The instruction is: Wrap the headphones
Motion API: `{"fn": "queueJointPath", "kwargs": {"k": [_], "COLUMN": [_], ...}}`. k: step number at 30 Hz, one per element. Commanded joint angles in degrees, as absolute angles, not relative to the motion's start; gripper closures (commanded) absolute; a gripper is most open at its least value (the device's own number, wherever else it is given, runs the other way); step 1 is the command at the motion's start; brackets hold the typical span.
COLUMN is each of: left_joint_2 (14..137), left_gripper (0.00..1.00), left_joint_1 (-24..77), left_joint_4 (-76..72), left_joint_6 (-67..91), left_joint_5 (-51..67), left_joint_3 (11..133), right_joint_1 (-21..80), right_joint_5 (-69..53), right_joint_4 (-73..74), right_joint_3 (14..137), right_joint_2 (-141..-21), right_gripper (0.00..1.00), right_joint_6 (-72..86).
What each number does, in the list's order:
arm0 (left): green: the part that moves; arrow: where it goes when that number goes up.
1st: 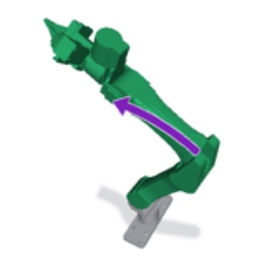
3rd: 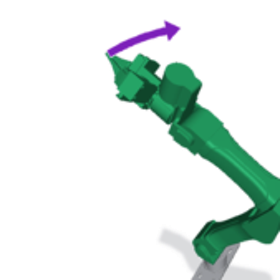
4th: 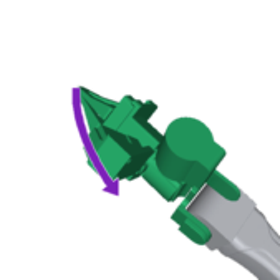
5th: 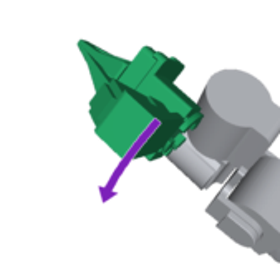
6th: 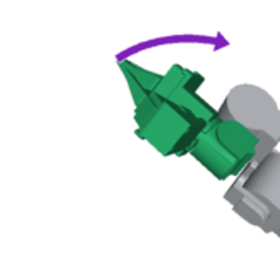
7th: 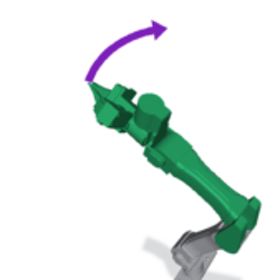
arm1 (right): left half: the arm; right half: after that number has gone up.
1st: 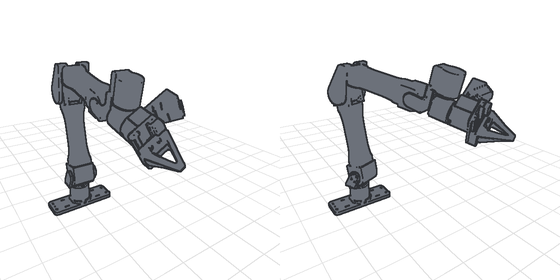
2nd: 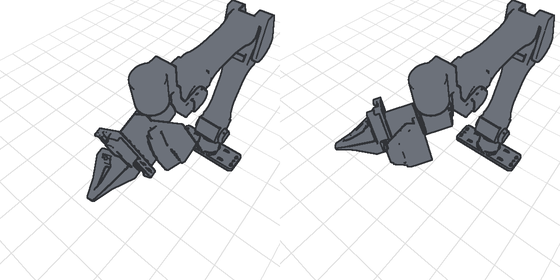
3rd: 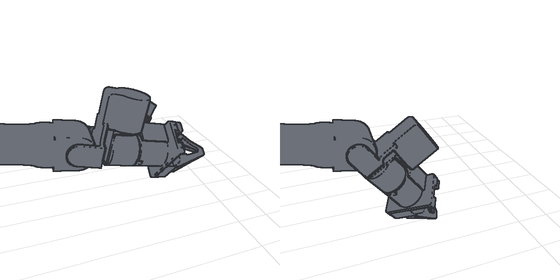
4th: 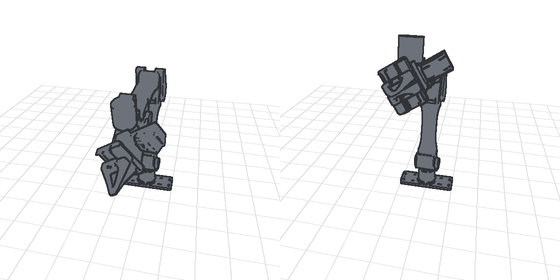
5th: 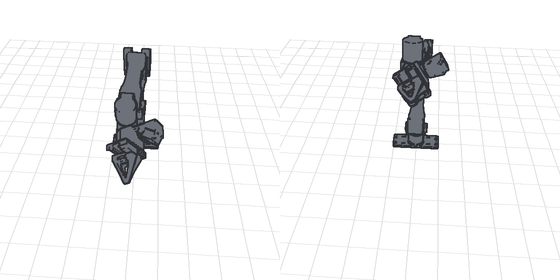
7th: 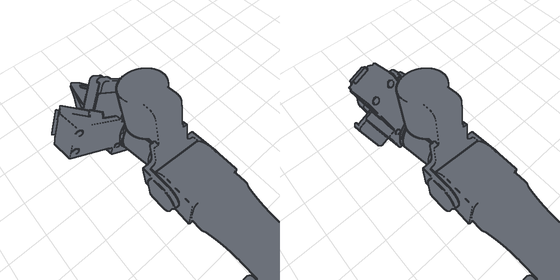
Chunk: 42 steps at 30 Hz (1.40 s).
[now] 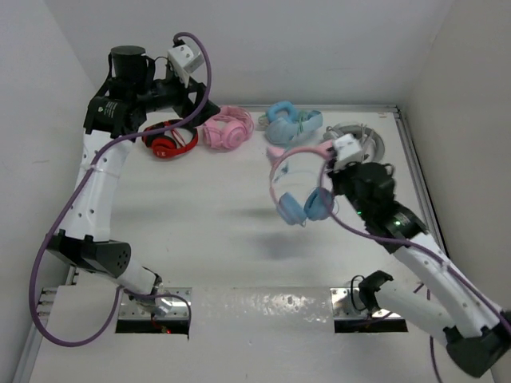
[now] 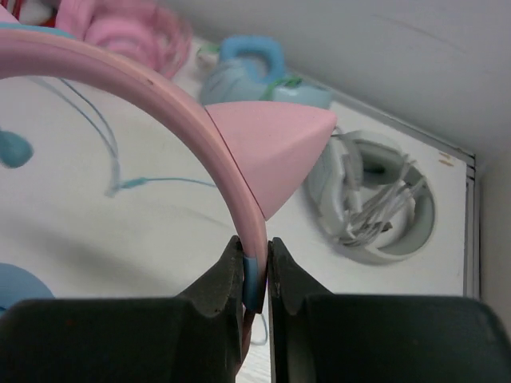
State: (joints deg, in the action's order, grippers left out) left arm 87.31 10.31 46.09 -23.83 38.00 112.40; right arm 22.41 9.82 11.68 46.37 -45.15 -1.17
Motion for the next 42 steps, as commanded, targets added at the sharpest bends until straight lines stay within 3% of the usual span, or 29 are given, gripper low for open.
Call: {"fn": "queueJointPath", "kwargs": {"k": [1,3,8,17,22,26,34,40,42], "left_joint_2": [85.52,84.91,83.67,84.64,84.64,85.25,87.54,85.87,85.52], "left_gripper": [0.25,0.26,0.26,0.2,0.21,0.28,0.34,0.26,0.28], "left_joint_1": [11.42,13.26,18.44,31.45,31.64,32.61,32.87,32.87,32.87], "left_joint_4": [44.47,45.7,46.32,45.44,43.59,44.21,44.83,44.39,43.95], "left_joint_6": [-21.8,-23.02,-24.7,-26.54,-26.54,-27.16,-27.33,-29.97,-29.97], "left_joint_5": [37.8,34.65,31.29,27.43,23.65,23.13,14.6,6.86,7.2], "left_joint_3": [112.77,111.89,107.32,97.65,95.54,93.96,94.13,92.99,92.73], "right_joint_1": [35.49,36.12,40.59,48.87,48.87,48.87,48.87,48.96,48.96], "right_joint_5": [35.0,41.9,43.68,29.28,21.28,16.1,15.03,16.61,15.65], "right_joint_4": [15.12,15.03,11.17,2.81,0.01,-3.34,-6.41,-7.91,-7.74], "right_joint_3": [47.81,50.26,56.68,61.87,61.09,60.03,59.15,57.74,57.92], "right_joint_2": [-52.27,-57.73,-66.16,-72.77,-71.9,-70.75,-70.14,-68.2,-68.47], "right_gripper": [1.0,1.0,1.0,1.0,1.0,1.0,1.0,1.0,1.0], "right_joint_6": [-12.56,-10.82,-6.86,-6.42,-3.87,-3.78,-6.68,-8.0,-8.0]}}
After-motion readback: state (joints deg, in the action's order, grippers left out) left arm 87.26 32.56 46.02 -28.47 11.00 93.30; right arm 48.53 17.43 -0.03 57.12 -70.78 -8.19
